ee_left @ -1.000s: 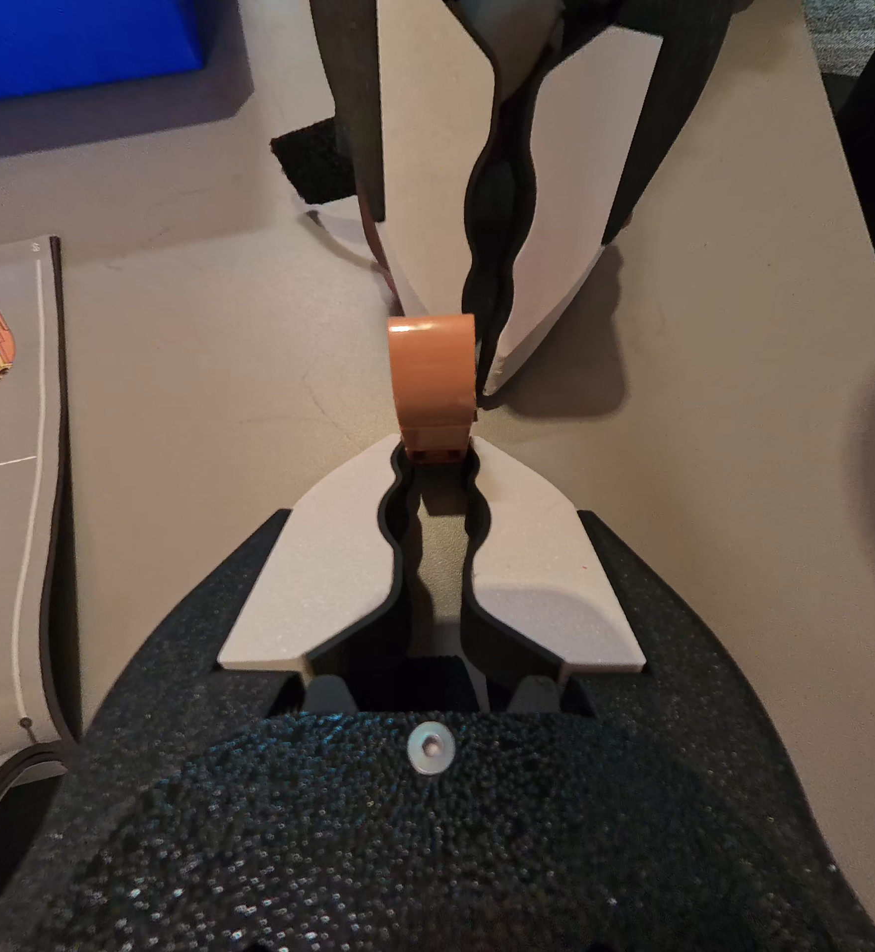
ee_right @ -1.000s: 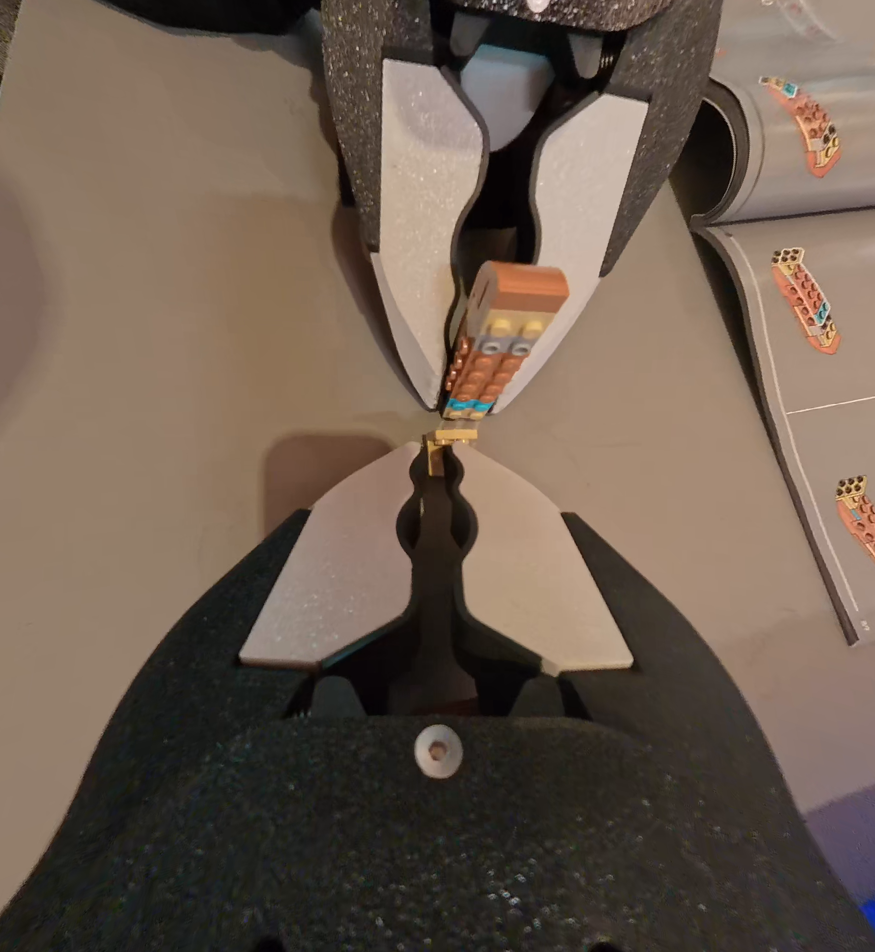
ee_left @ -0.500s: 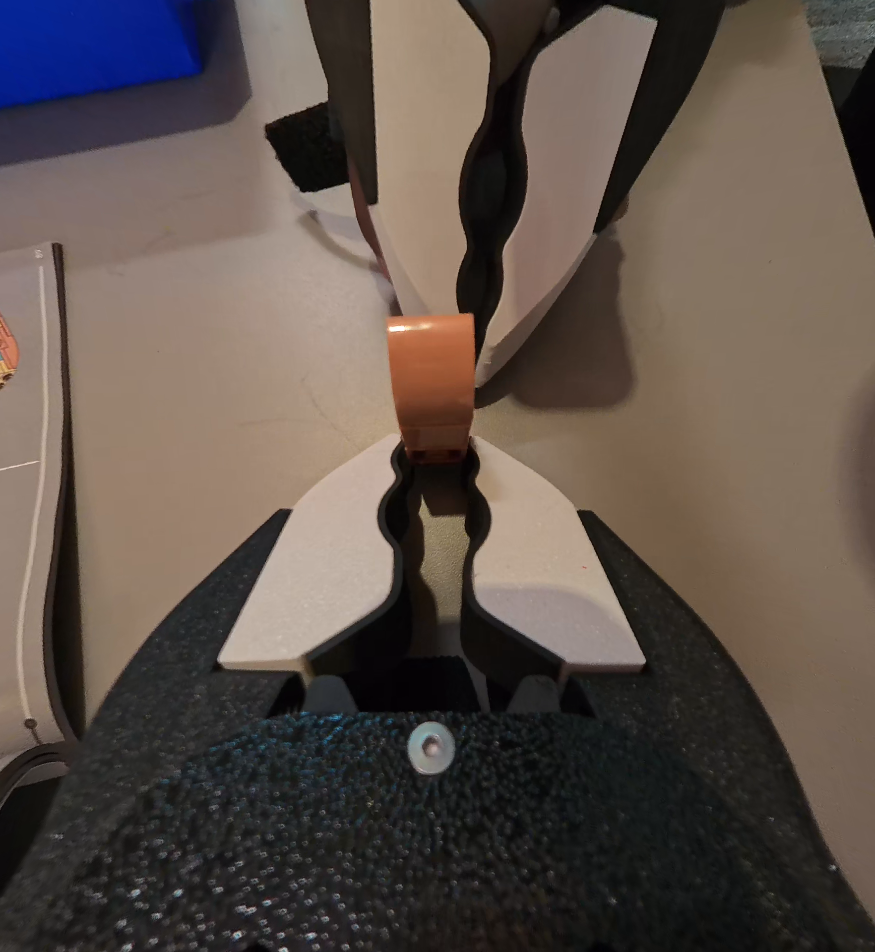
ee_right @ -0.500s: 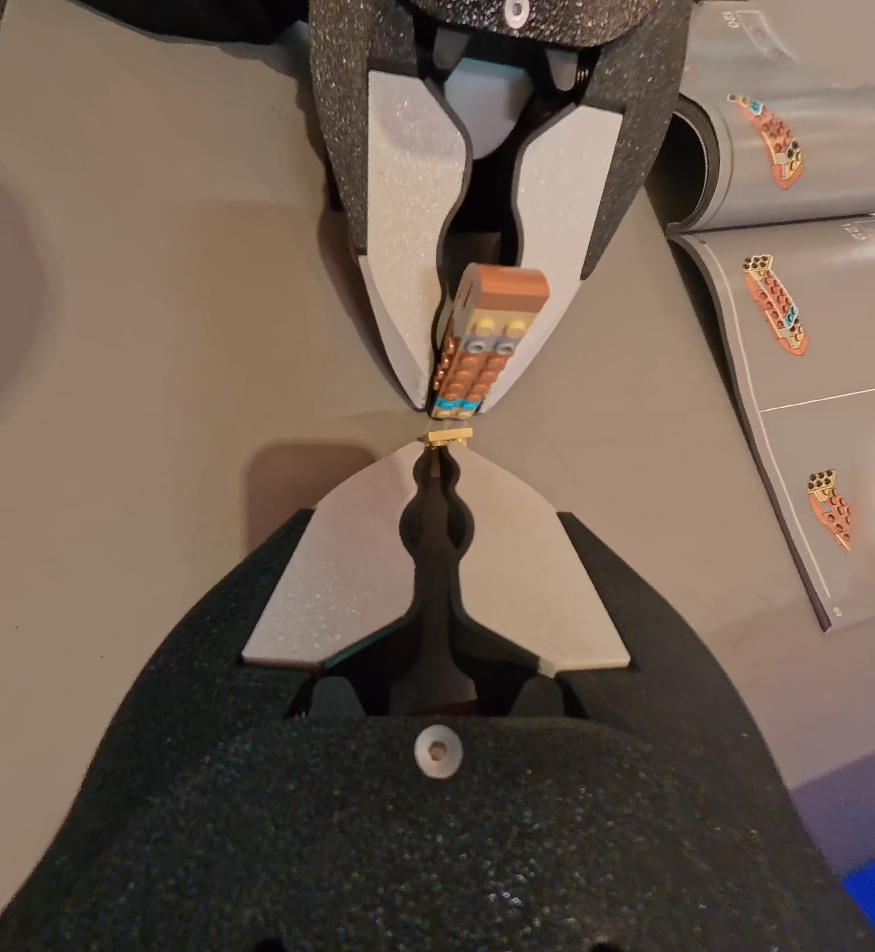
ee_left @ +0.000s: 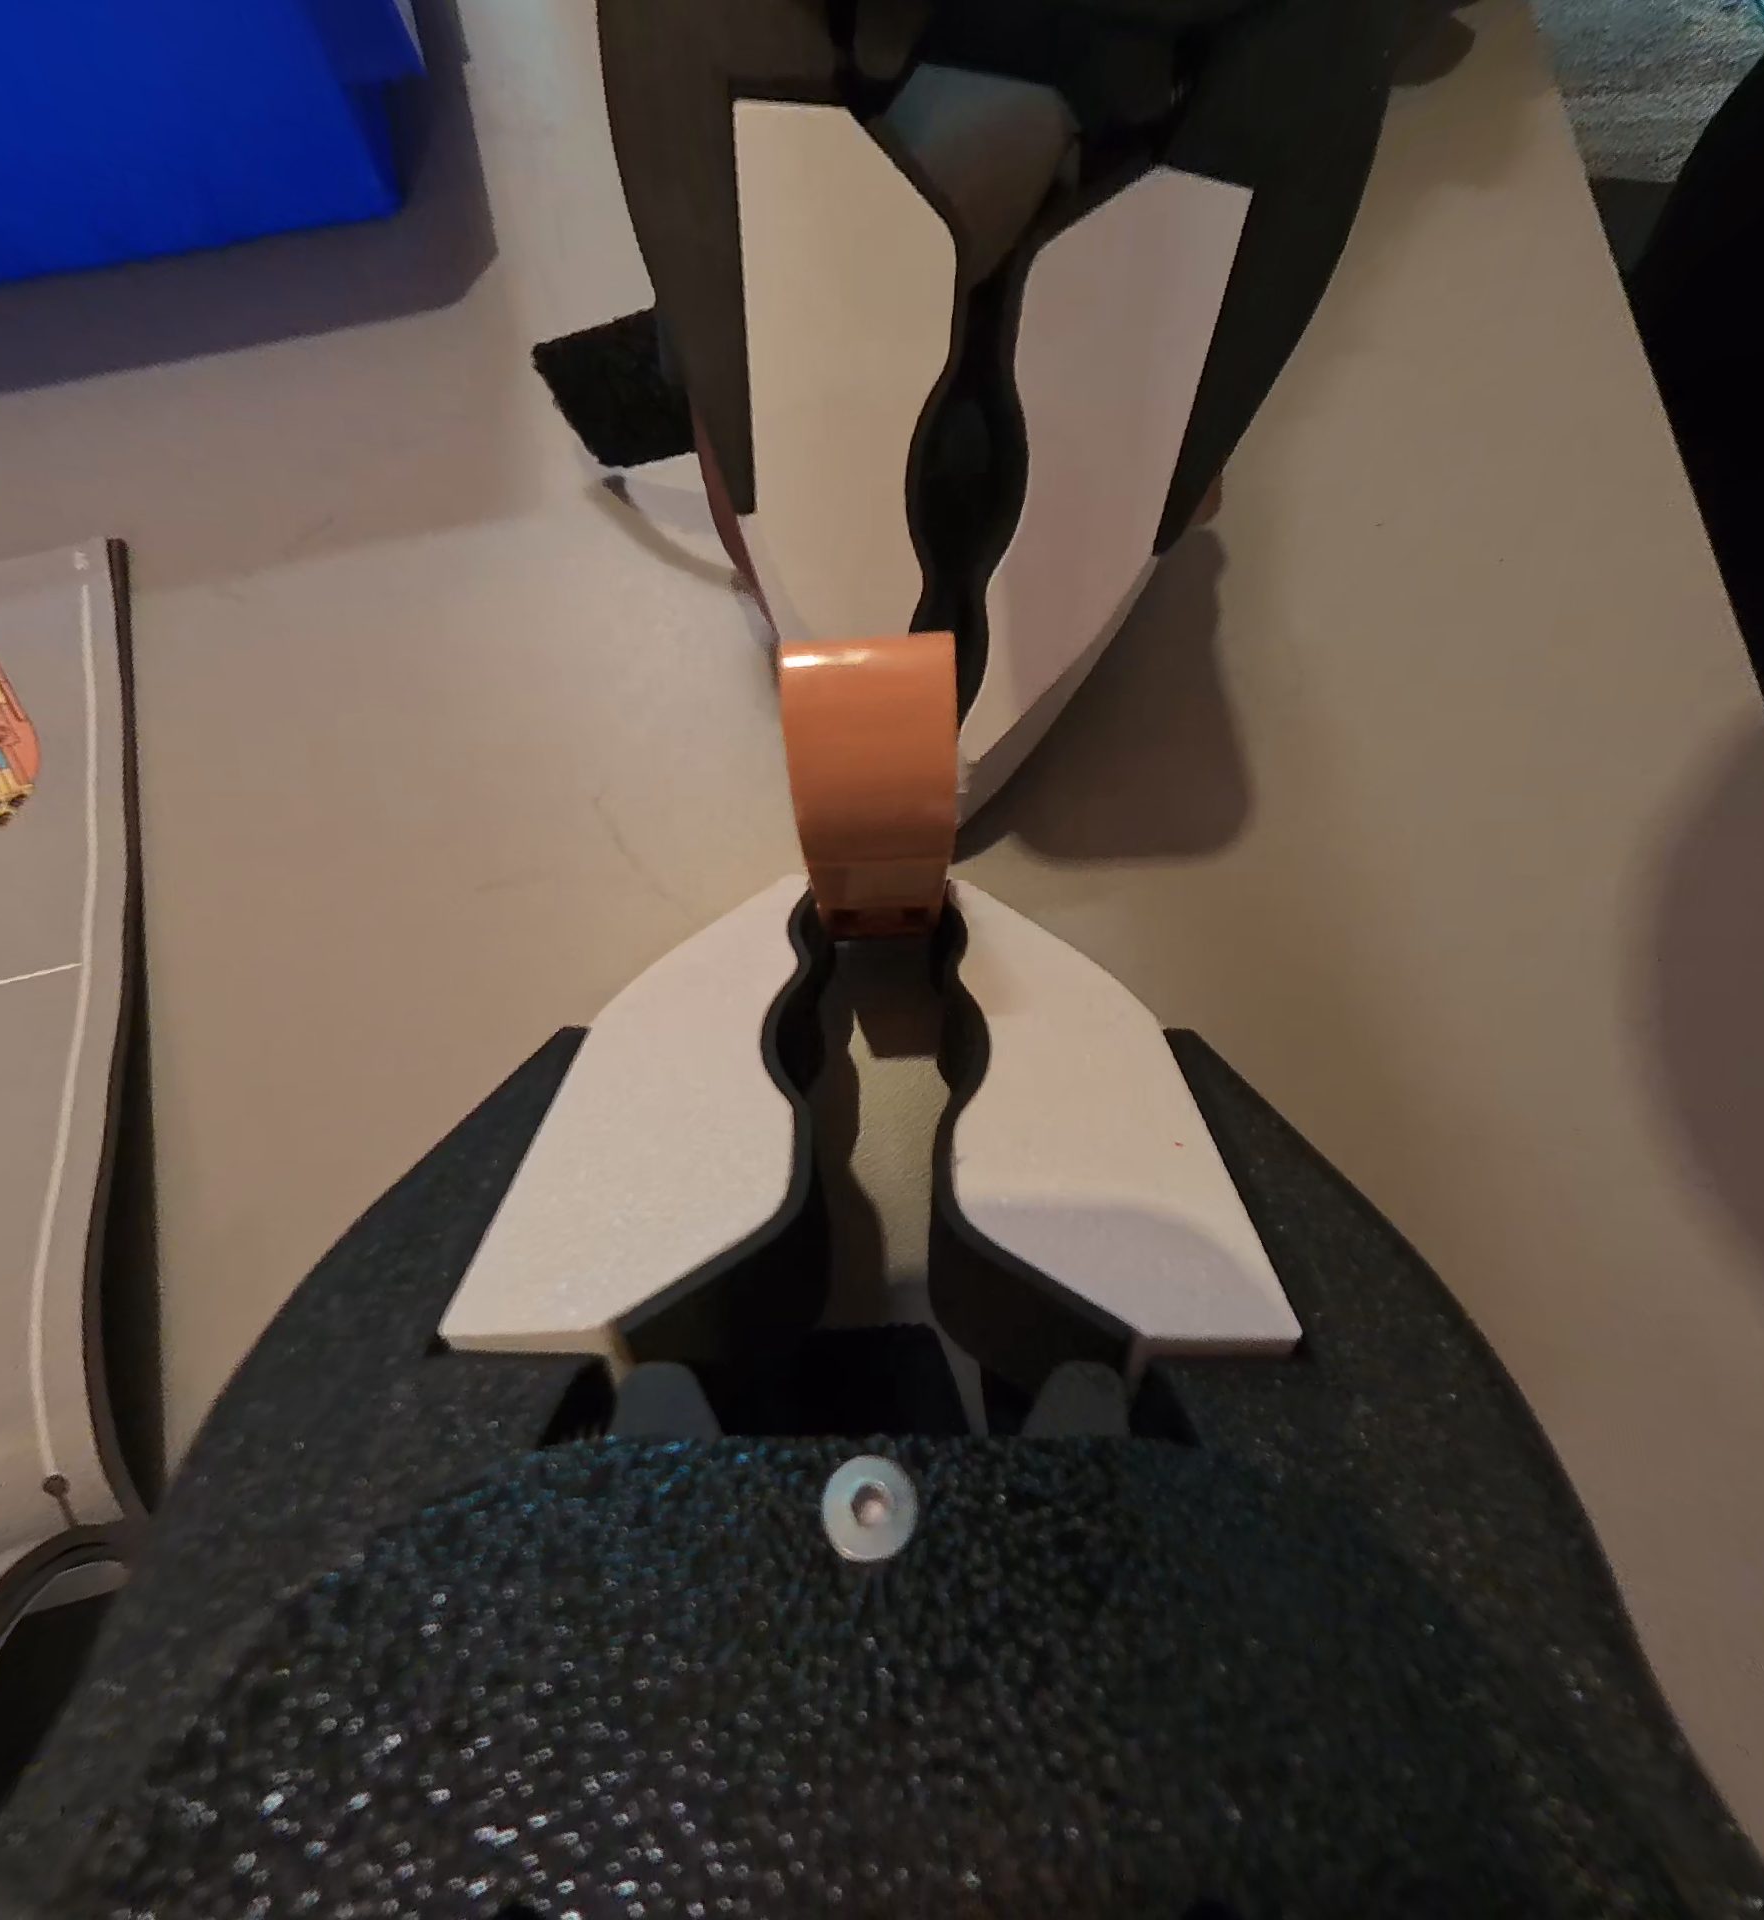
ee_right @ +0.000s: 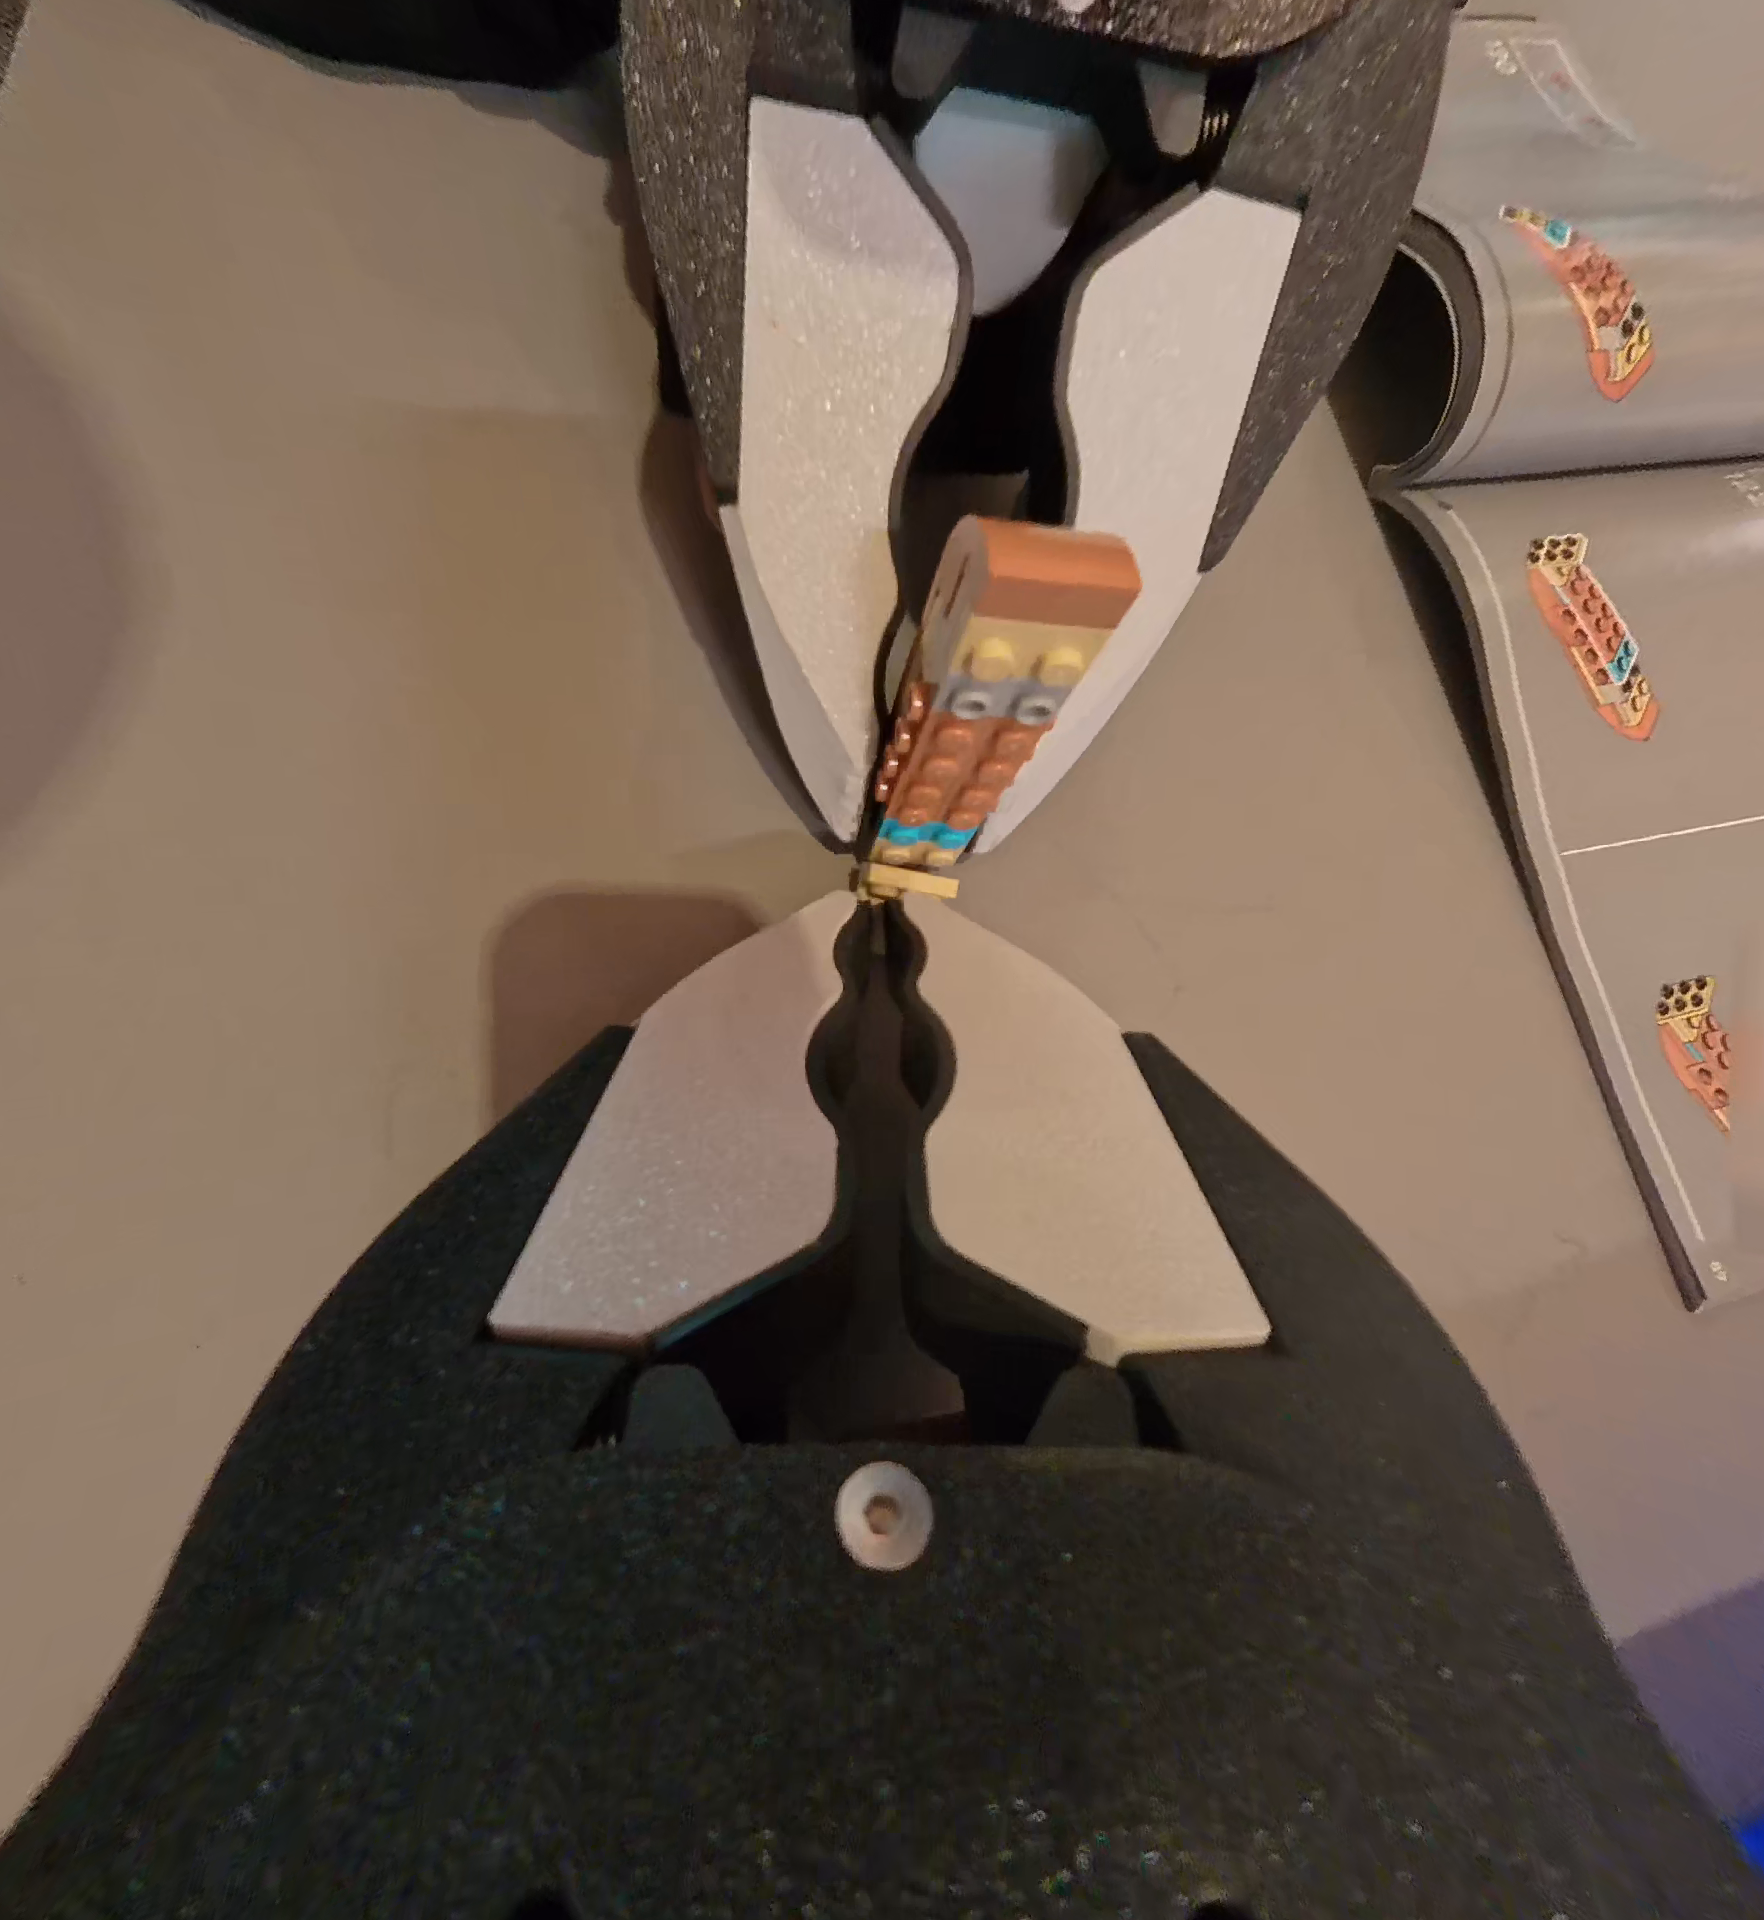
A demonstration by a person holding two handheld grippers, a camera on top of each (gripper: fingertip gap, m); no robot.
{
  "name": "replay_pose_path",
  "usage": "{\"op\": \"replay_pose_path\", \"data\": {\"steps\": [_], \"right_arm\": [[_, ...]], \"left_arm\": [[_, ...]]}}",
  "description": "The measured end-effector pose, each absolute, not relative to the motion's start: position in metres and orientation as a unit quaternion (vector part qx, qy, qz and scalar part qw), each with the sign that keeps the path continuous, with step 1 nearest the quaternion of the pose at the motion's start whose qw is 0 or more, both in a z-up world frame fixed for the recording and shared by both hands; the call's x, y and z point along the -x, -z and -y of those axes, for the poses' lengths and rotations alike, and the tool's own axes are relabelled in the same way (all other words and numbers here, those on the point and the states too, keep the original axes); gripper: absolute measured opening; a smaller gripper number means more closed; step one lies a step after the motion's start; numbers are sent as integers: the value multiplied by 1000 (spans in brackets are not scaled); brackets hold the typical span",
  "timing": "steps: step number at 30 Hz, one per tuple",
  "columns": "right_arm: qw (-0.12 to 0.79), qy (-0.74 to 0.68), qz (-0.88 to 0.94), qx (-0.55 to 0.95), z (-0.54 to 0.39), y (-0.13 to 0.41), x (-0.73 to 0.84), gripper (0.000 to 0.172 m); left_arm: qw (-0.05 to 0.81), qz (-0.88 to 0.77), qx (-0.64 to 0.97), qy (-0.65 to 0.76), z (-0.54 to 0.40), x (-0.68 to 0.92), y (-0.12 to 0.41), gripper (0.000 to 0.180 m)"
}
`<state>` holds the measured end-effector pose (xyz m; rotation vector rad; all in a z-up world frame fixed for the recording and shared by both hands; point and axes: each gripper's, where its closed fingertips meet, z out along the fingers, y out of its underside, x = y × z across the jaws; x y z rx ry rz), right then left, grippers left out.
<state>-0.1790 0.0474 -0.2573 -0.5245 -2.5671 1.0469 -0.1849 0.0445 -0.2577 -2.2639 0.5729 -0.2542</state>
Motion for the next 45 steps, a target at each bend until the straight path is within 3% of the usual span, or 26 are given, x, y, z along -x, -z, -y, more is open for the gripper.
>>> {"op": "replay_pose_path", "data": {"steps": [30,45], "right_arm": [[171,-410,875,191,-45,241,183,2],[227,-461,841,169,-46,194,181,3]], "left_arm": [[428,-241,865,102,-48,185,247,17],[550,-219,789,163,-53,181,201,17]]}}
